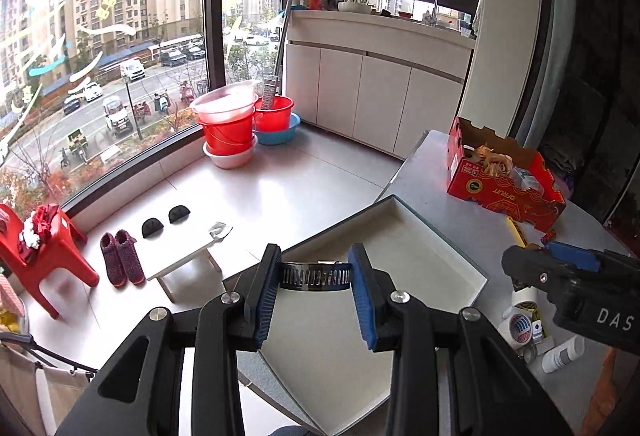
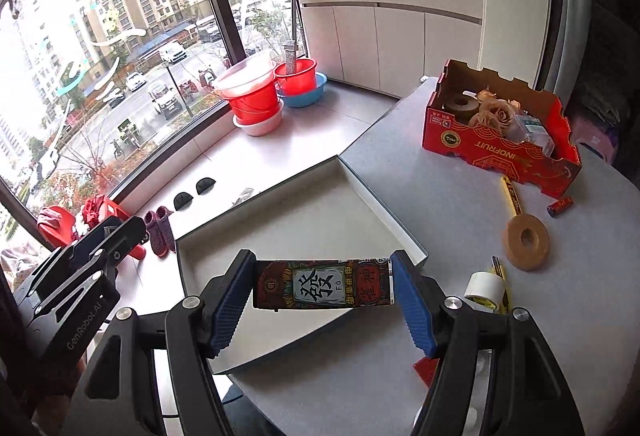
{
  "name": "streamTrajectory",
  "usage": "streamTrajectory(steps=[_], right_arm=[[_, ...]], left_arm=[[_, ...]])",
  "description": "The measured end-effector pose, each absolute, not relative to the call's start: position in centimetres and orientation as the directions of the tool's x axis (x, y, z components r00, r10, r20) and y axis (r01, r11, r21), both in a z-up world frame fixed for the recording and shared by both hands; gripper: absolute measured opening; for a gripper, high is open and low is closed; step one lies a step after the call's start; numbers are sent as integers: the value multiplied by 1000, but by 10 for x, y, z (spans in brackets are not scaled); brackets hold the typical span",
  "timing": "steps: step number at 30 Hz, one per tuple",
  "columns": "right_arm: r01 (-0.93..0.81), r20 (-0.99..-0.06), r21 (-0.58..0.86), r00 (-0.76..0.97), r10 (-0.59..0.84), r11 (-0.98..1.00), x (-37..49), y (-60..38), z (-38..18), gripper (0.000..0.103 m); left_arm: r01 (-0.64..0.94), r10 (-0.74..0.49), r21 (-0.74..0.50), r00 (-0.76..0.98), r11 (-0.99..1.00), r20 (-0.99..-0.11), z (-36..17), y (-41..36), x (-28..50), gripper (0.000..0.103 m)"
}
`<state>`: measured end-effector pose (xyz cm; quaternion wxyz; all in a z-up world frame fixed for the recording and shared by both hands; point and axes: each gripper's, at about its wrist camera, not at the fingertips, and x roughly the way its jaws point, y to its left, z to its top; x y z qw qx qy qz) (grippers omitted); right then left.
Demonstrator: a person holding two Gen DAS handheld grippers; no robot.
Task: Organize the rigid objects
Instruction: 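Carry the printed box with the right tool while the left tool carries the clamp to the tray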
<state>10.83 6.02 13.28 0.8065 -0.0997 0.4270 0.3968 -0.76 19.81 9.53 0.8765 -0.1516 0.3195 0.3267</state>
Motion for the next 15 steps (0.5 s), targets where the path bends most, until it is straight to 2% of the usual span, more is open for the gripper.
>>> streamTrajectory(steps=[8, 15], right_arm=[[-721, -811, 207, 252, 528, 662, 131, 97, 86, 70], [-713, -840, 218, 211, 501, 666, 143, 114, 52, 70]], left_arm=[[-700, 432, -38, 482, 713, -762, 28, 220, 28, 38], [-716, 413, -22, 427, 698, -804, 0, 232, 44, 38]])
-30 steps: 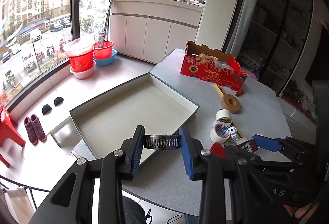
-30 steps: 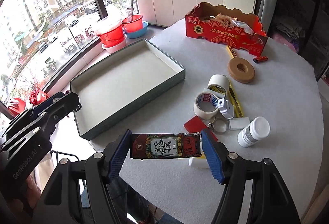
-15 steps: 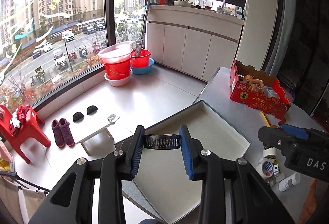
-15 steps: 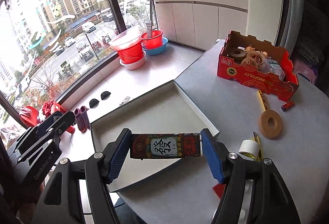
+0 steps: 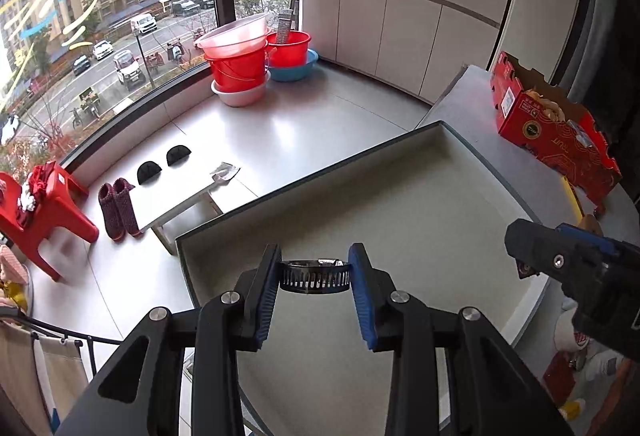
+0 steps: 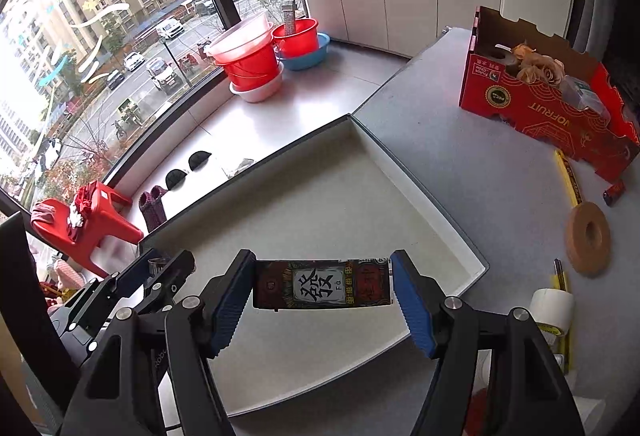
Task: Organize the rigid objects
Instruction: 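Carry the printed box with the right tool while the left tool carries the clamp to the tray, then open the right tool to drop the box while the left tool releases the clamp in the tray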
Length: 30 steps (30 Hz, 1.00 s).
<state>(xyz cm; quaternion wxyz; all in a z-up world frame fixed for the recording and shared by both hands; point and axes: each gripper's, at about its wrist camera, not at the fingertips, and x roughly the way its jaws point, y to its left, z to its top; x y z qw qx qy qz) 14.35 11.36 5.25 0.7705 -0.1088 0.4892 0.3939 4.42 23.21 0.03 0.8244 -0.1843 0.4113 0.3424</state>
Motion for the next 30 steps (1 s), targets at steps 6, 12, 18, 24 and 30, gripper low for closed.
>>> streamTrajectory(steps=[6, 12, 18, 24, 30], right_arm=[[-708, -861, 199, 205, 466, 678, 148, 120, 35, 70], [-705, -874, 188, 197, 444, 684, 150, 127, 24, 70], [-704, -881, 182, 193, 432, 686, 152, 132, 18, 70], [-710, -890, 158, 198, 411, 686, 152, 136, 11, 70], [-702, -884, 116, 250, 395, 702, 151, 130, 14, 99]], left_arm=[[-720, 393, -20, 401, 693, -827, -14, 238, 51, 38], [-716, 355, -39, 393, 697, -848, -25, 241, 53, 38], [-712, 360, -33, 394, 702, -846, -25, 242, 58, 38], [-702, 352, -37, 402, 711, -845, -27, 243, 61, 42], [-707, 375, -22, 401, 707, -836, -28, 239, 59, 82]])
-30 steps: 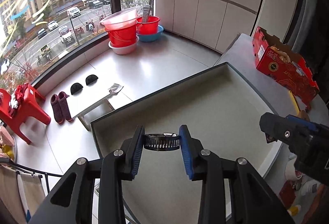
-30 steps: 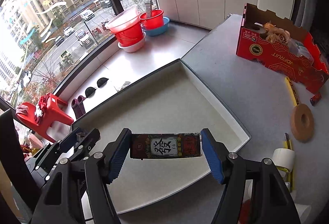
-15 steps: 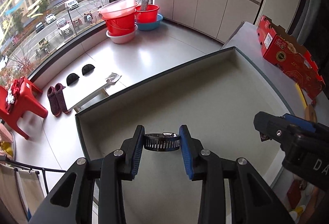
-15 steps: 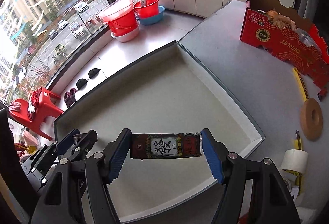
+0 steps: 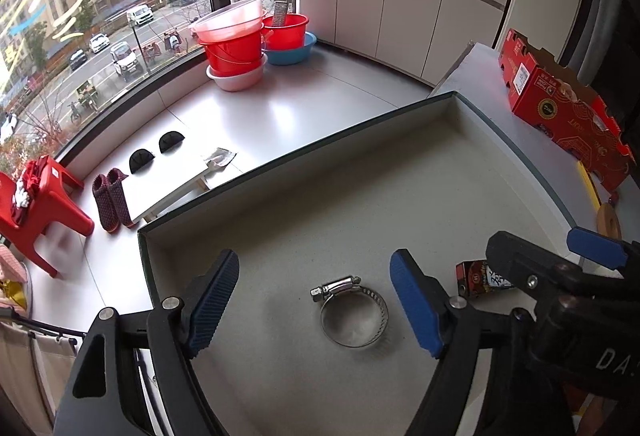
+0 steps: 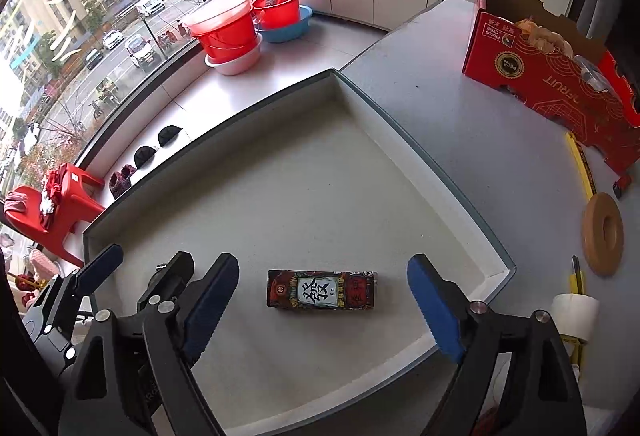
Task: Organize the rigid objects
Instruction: 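Open the right tool to drop the box while the left tool releases the clamp in the tray, then withdraw both tools from the tray back toward the remaining objects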
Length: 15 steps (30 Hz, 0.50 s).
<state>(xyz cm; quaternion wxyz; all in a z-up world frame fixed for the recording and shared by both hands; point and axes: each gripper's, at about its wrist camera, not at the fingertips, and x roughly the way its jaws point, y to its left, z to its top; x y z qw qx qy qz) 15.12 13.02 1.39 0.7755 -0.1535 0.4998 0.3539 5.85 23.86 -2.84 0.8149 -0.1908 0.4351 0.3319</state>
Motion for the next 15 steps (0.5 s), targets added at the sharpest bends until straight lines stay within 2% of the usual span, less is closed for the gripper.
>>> streamTrajectory(steps=[3, 5, 15], right_arm=[[-705, -880, 103, 264, 394, 701, 151, 127, 18, 100], [-708, -881, 113, 253, 400, 697, 149, 125, 19, 100], [-730, -856, 142, 248, 453, 668, 138, 114, 32, 102]], left_arm=[[-708, 359, -29, 392, 706, -847, -29, 238, 59, 92], [-706, 367, -19, 391, 708, -844, -27, 236, 58, 103], [-698, 390, 5, 394, 716, -833, -14, 226, 53, 103]])
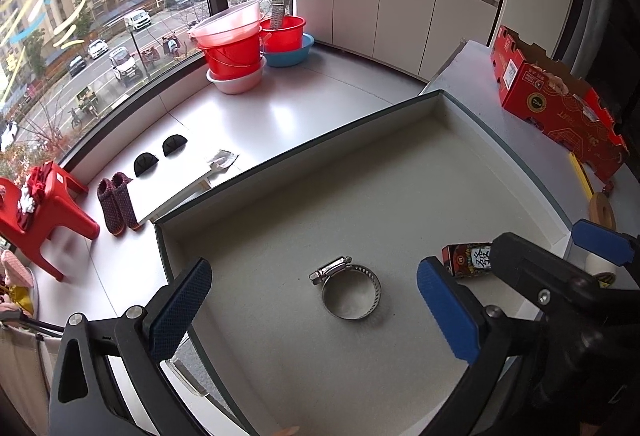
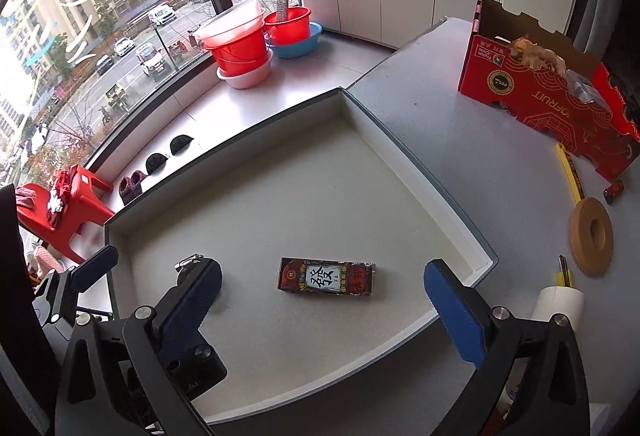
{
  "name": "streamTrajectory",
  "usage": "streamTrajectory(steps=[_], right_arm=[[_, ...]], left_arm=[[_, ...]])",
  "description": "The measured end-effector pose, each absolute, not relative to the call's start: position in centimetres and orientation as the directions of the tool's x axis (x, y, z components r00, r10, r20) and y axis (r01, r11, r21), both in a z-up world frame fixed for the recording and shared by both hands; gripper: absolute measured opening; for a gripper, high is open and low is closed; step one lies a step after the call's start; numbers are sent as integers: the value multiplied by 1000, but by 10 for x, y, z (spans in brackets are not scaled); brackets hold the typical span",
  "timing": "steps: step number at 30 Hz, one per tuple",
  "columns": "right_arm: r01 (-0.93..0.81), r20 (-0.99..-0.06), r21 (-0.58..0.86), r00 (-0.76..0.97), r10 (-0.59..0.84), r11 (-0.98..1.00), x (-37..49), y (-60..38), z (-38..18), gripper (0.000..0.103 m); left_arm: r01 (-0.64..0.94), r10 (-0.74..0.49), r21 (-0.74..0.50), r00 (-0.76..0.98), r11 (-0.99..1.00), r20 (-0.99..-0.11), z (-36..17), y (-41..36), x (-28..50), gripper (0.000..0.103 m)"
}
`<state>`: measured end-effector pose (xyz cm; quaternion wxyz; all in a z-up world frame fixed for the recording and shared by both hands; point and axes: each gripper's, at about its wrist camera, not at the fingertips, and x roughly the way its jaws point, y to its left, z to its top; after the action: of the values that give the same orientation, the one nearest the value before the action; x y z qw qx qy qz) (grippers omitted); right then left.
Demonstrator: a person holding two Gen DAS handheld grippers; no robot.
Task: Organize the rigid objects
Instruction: 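Withdraw both tools from the tray back toward the remaining objects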
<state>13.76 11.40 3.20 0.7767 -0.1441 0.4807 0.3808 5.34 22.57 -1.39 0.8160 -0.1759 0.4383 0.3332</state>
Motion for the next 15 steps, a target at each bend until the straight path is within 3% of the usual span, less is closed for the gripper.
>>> streamTrajectory(steps=[15], right_arm=[[-733, -856, 166, 224, 465, 659, 108, 80, 46, 102]], left_arm=[[-702, 399, -3, 407, 712, -822, 4, 192, 18, 103]])
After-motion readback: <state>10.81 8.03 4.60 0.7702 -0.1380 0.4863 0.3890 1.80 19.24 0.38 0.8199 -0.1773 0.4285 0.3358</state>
